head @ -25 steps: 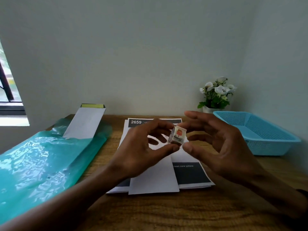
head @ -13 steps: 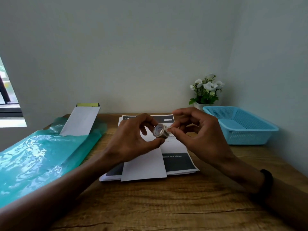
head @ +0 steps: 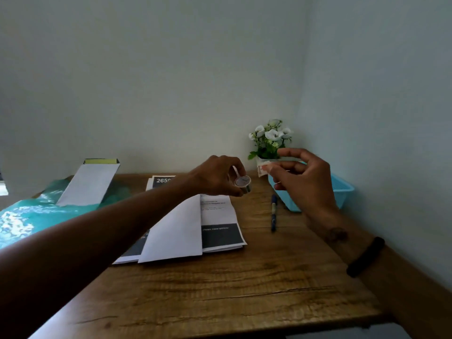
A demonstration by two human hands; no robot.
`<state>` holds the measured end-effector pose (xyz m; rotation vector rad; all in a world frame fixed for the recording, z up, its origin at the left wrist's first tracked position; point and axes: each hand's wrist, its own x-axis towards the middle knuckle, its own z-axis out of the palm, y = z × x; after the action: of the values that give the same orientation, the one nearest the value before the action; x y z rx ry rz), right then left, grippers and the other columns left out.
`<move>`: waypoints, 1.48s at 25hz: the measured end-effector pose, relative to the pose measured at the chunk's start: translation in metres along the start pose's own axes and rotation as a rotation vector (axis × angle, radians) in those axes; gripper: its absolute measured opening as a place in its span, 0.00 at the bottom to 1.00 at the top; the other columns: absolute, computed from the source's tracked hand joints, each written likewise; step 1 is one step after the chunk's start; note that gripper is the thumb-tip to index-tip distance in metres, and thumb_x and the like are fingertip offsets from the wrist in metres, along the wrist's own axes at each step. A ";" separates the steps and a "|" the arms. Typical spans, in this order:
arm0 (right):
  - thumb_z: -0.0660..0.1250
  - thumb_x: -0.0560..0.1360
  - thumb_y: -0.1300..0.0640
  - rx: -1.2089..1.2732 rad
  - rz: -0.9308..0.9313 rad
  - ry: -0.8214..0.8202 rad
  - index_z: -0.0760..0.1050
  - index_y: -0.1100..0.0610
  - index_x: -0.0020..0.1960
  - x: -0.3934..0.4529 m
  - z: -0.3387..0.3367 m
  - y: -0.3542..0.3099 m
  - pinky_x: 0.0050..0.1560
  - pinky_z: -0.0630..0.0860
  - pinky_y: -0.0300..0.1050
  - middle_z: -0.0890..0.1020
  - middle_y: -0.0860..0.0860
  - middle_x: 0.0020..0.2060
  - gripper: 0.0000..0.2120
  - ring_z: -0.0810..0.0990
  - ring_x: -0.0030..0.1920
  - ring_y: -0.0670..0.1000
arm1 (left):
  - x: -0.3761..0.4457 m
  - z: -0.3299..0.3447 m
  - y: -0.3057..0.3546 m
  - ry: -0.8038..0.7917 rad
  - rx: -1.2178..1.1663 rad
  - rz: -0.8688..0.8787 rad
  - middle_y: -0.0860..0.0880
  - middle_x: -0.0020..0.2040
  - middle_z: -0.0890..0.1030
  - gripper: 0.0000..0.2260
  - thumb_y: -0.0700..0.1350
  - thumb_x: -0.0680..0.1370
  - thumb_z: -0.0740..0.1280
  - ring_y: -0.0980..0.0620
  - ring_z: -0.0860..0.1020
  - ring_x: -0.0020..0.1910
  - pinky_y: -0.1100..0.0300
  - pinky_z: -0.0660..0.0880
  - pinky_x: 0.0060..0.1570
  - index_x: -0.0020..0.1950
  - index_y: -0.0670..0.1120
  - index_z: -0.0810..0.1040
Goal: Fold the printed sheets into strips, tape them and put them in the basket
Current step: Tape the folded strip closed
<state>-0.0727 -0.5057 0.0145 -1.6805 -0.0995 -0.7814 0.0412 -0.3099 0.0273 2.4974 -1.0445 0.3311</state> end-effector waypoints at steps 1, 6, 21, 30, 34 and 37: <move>0.77 0.74 0.60 0.027 0.042 0.016 0.80 0.54 0.63 -0.001 -0.007 -0.001 0.41 0.85 0.41 0.87 0.46 0.42 0.18 0.87 0.41 0.45 | 0.009 0.009 0.004 -0.043 -0.001 0.008 0.52 0.54 0.85 0.22 0.49 0.71 0.81 0.57 0.81 0.48 0.68 0.74 0.42 0.62 0.48 0.80; 0.75 0.75 0.62 0.190 0.288 0.023 0.80 0.52 0.62 -0.007 -0.026 0.000 0.40 0.86 0.45 0.86 0.52 0.44 0.16 0.86 0.33 0.46 | 0.032 0.037 0.015 -0.190 0.029 -0.020 0.54 0.55 0.78 0.23 0.48 0.74 0.79 0.56 0.77 0.51 0.69 0.70 0.41 0.67 0.47 0.78; 0.79 0.72 0.61 0.252 0.391 -0.367 0.70 0.53 0.72 -0.023 0.046 -0.002 0.53 0.85 0.55 0.84 0.56 0.60 0.32 0.87 0.53 0.57 | -0.113 -0.050 -0.001 0.099 -0.104 -0.743 0.42 0.61 0.80 0.25 0.61 0.79 0.70 0.41 0.79 0.59 0.49 0.76 0.63 0.65 0.42 0.78; 0.87 0.60 0.54 -0.424 0.048 -0.652 0.55 0.38 0.79 -0.040 0.096 -0.005 0.69 0.76 0.59 0.68 0.48 0.78 0.58 0.78 0.68 0.55 | -0.151 -0.052 -0.005 0.305 -1.134 -0.892 0.43 0.58 0.76 0.18 0.49 0.80 0.73 0.41 0.79 0.57 0.49 0.78 0.58 0.67 0.47 0.73; 0.87 0.60 0.55 -0.446 0.050 -0.649 0.52 0.35 0.79 -0.043 0.103 -0.001 0.60 0.82 0.56 0.64 0.49 0.80 0.60 0.84 0.56 0.52 | -0.151 -0.051 -0.009 0.333 -1.292 -0.874 0.40 0.63 0.81 0.22 0.42 0.77 0.76 0.38 0.82 0.61 0.48 0.82 0.59 0.69 0.44 0.77; 0.87 0.60 0.54 -0.368 0.021 -0.610 0.53 0.36 0.79 -0.047 0.103 -0.002 0.58 0.83 0.55 0.62 0.49 0.81 0.59 0.84 0.58 0.53 | -0.154 -0.044 -0.003 0.166 -1.151 -0.921 0.39 0.58 0.85 0.22 0.39 0.74 0.78 0.39 0.85 0.56 0.43 0.82 0.58 0.66 0.42 0.77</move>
<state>-0.0643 -0.3968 -0.0148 -2.2246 -0.3776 -0.2529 -0.0654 -0.1921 0.0094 1.5621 0.1175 -0.2836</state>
